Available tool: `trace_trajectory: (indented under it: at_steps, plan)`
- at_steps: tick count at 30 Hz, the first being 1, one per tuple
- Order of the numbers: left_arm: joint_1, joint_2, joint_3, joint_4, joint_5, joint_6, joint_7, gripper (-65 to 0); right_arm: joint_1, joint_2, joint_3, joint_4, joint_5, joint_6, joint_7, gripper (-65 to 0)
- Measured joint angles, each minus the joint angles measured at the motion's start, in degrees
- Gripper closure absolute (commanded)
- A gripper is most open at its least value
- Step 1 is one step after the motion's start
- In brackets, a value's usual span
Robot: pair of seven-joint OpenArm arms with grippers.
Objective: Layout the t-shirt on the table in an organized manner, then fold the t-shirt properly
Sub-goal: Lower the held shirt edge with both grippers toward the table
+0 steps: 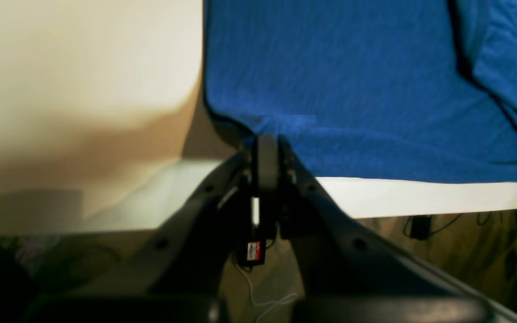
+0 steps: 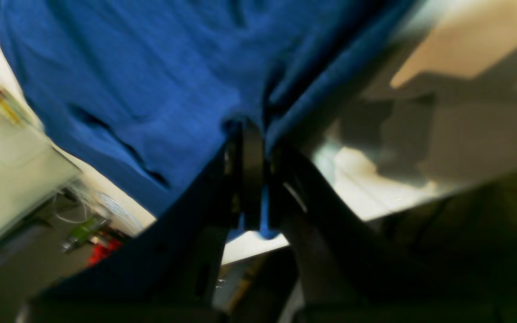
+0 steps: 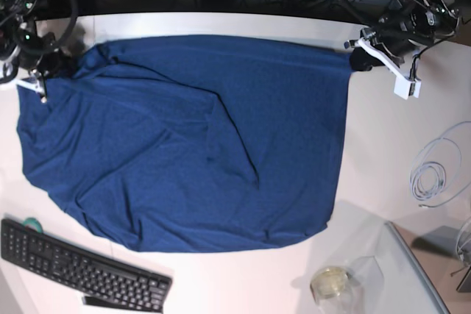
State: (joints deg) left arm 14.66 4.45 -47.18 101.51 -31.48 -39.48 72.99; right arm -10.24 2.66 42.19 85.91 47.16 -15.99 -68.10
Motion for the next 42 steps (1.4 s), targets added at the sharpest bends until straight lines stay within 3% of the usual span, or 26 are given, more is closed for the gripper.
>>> trace_trajectory:
  at_steps: [4,6,13,18,23,30,35,42]
  plan:
    - [-1.4,0.9,-0.1,-0.1,0.2,0.0,0.5,0.0,0.3,0.4,-2.8,0.0,-0.3,-6.5,3.9,-0.6]
    - [-2.2,1.3,0.0,-0.4,0.0,0.0,0.6,0.0,0.6,2.1,-6.5,-0.1,-0.5,-9.3,4.3,-0.6]
    - [-6.1,1.4,0.0,-8.6,0.4,0.0,0.6,0.0,5.0,3.8,-13.5,-1.8,0.4,-13.8,7.7,-0.6]
    - [-9.4,1.4,-0.1,-9.9,0.2,0.0,0.6,0.0,9.8,7.0,-17.0,-9.0,-0.1,-14.1,8.8,-0.6]
    - [-13.0,1.4,-0.1,-9.8,0.2,0.0,0.5,0.0,10.5,7.1,-17.2,-11.5,0.2,-14.1,11.4,-0.6]
    - [-15.4,1.4,0.0,-10.4,0.8,0.7,0.3,0.0,13.6,9.8,-17.2,-12.0,0.4,-14.1,11.8,-0.6]
    - [-16.3,1.2,0.1,-16.6,1.0,1.7,-3.2,0.0,16.2,10.8,-17.2,-18.9,0.3,-14.0,11.7,-0.6]
    - [-17.1,1.1,0.2,-18.6,1.1,1.7,-5.6,0.0,16.8,11.1,-17.2,-19.7,0.1,-14.0,12.0,-0.6]
